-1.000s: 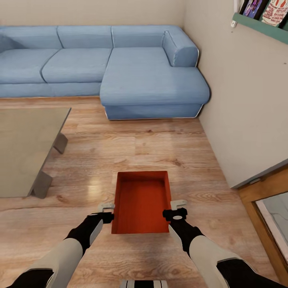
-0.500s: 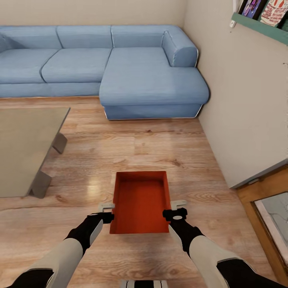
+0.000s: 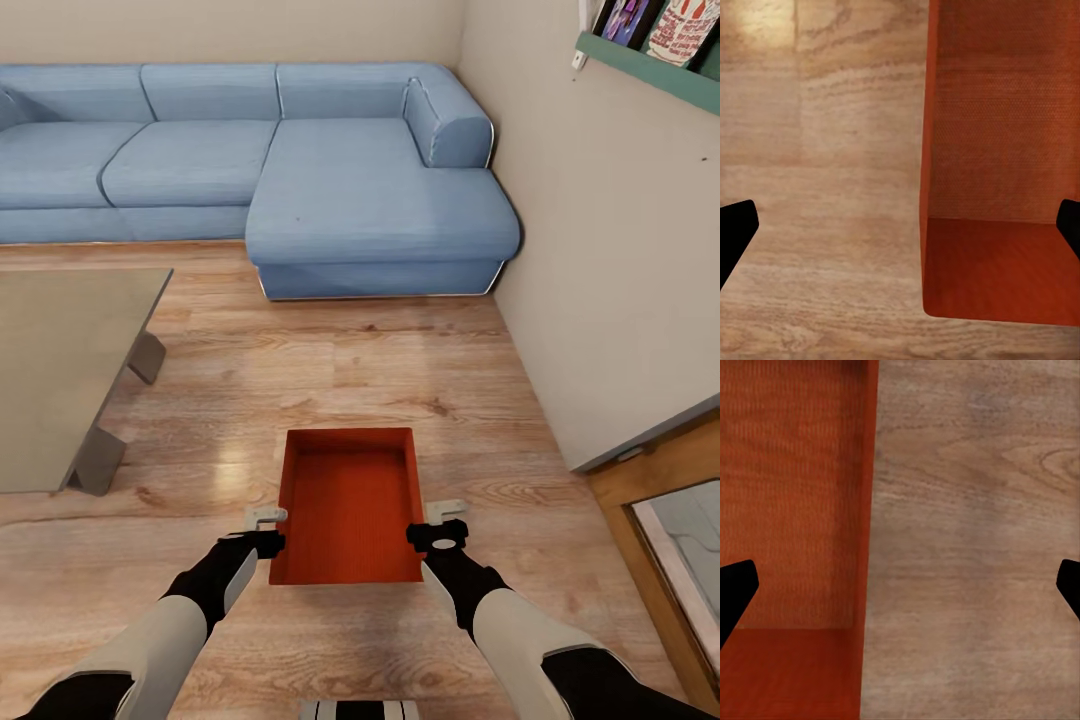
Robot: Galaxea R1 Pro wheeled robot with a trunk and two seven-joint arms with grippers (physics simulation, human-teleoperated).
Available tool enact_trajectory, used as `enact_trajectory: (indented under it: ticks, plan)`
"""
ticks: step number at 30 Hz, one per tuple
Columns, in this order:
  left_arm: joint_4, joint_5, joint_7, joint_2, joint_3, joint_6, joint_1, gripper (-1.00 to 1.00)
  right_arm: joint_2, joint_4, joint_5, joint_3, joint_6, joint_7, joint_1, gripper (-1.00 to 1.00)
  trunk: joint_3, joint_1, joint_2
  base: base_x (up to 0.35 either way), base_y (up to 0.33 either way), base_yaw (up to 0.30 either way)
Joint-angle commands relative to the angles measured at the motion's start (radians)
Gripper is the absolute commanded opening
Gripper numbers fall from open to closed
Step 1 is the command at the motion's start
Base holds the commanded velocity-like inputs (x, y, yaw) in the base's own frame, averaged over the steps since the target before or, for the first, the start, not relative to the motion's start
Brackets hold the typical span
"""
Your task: Move the two storage containers from the living room to the garage. In the garage, place one container on the floor and stack the other container on top of it (either order is fine).
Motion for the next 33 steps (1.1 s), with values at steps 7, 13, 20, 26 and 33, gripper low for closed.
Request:
enact_trajectory:
  ticks: [7, 13, 20, 26, 33]
  plan:
    - [-0.002, 0.001, 0.002, -0.001, 0.003, 0.006, 0.0, 1.0, 0.0, 0.0, 0.009, 0.005, 0.003, -0.003, -0.001, 1.0, -0.001, 0.0, 0.0, 0.0, 0.0, 0.0]
    - [-0.001, 0.001, 0.002, -0.001, 0.003, 0.006, 0.0, 1.0, 0.0, 0.0, 0.009, 0.006, 0.002, 0.0, -0.001, 1.0, -0.001, 0.0, 0.0, 0.0, 0.017, 0.0]
    - [-0.001, 0.001, 0.002, -0.001, 0.001, 0.006, 0.0, 1.0, 0.0, 0.0, 0.009, 0.005, 0.002, 0.0, -0.001, 1.0, -0.001, 0.0, 0.0, 0.0, 0.164, 0.0]
    - [-0.002, 0.0, 0.002, -0.001, 0.003, 0.006, 0.0, 1.0, 0.0, 0.0, 0.009, 0.005, 0.0, 0.0, 0.0, 1.0, -0.001, 0.0, 0.0, 0.0, 0.025, 0.0]
    - [-0.002, -0.001, 0.002, -0.002, 0.003, 0.006, 0.0, 1.0, 0.0, 0.0, 0.009, 0.006, 0.0, 0.001, 0.0, 1.0, -0.001, 0.0, 0.0, 0.0, 0.002, 0.0]
